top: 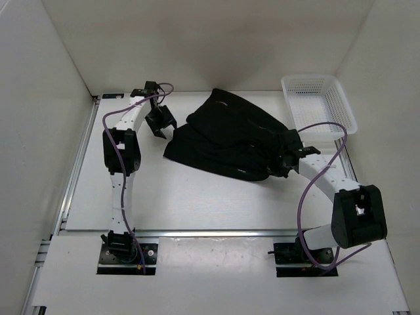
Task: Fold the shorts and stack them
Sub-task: Flatten the shorts out
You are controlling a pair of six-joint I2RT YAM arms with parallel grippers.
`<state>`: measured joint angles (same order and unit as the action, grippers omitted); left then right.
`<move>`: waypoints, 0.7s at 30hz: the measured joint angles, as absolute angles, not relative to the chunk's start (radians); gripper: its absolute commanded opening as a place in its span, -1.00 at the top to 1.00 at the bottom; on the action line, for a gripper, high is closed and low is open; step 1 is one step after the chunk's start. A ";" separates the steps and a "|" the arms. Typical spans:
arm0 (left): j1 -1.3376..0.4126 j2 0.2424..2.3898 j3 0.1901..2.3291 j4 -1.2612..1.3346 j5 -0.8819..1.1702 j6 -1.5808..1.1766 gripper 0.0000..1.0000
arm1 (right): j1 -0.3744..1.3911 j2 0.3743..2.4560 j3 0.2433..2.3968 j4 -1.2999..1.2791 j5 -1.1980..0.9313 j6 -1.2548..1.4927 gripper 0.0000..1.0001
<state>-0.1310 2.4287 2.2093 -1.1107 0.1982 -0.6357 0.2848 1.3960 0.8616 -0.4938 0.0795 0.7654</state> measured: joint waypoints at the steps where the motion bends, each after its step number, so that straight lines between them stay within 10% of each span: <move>1: -0.128 2.409 2.194 -1.115 0.187 -0.633 -0.43 | 0.281 1.398 0.868 -0.494 0.084 0.760 1.00; 7: -0.102 2.103 1.817 -1.081 0.132 -0.641 0.16 | 0.278 1.420 0.878 -0.500 0.091 0.747 1.00; 14: -0.112 1.970 1.699 -1.031 0.118 -0.635 -0.17 | 0.278 1.431 0.878 -0.500 0.091 0.740 1.00; 21: -0.159 2.190 1.781 -1.019 0.096 -0.632 -0.07 | 0.278 1.430 0.873 -0.503 0.101 0.729 1.00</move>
<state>-0.1593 2.1902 1.7805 -1.0191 0.0959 -0.6323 0.2775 1.4300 0.8734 -0.5034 0.1009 0.7292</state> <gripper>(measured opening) 0.572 0.036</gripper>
